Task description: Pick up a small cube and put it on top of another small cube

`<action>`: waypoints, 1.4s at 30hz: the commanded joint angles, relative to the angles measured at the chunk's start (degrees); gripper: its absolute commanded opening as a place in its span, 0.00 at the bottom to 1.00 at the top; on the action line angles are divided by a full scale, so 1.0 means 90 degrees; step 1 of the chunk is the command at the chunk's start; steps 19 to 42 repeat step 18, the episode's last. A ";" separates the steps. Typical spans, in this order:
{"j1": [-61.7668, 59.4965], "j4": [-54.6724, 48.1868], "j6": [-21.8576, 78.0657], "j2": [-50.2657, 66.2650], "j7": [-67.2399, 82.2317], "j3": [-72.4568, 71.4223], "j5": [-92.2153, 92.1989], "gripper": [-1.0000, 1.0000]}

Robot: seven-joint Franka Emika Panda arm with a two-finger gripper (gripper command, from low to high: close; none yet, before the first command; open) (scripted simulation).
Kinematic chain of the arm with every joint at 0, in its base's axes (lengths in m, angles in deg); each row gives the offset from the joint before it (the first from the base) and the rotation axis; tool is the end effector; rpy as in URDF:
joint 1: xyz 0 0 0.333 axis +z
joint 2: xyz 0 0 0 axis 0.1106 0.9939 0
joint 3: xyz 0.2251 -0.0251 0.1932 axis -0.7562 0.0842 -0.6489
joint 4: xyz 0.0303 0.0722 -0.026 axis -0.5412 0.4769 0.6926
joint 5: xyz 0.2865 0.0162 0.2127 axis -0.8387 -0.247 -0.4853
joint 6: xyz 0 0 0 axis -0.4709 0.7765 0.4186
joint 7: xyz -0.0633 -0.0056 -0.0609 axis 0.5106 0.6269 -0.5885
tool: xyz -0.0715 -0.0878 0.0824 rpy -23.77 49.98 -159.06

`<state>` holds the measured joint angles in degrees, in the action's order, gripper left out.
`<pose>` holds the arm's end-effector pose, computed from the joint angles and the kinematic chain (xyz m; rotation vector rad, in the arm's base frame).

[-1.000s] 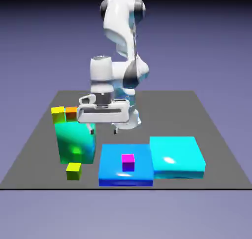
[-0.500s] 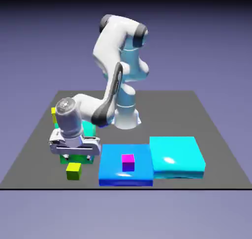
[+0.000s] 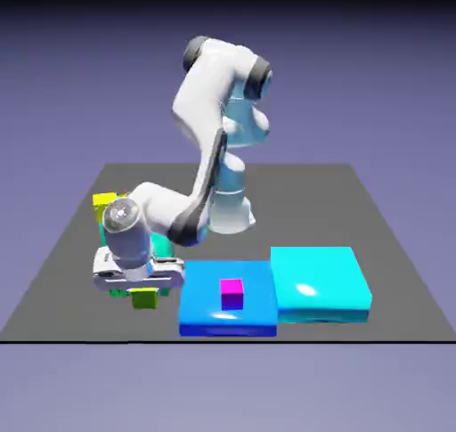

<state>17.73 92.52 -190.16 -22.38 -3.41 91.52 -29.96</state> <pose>0.5048 -0.1266 0.1988 2.8364 -0.8683 -0.5474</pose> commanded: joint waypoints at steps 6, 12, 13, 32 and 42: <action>0.0149 0.0350 0.0375 -0.1156 -0.0143 -0.1385 0.1261 0.00; 0.0173 0.0821 0.0002 -0.1460 -0.0243 -0.2016 0.1886 0.00; 0.0150 0.0974 -0.0275 -0.1338 -0.0260 -0.2003 0.1904 0.00; 0.0176 0.0807 0.0028 -0.1472 -0.0241 -0.2017 0.1885 1.00; 0.0176 0.0807 0.0028 -0.1472 -0.0241 -0.2017 0.1885 1.00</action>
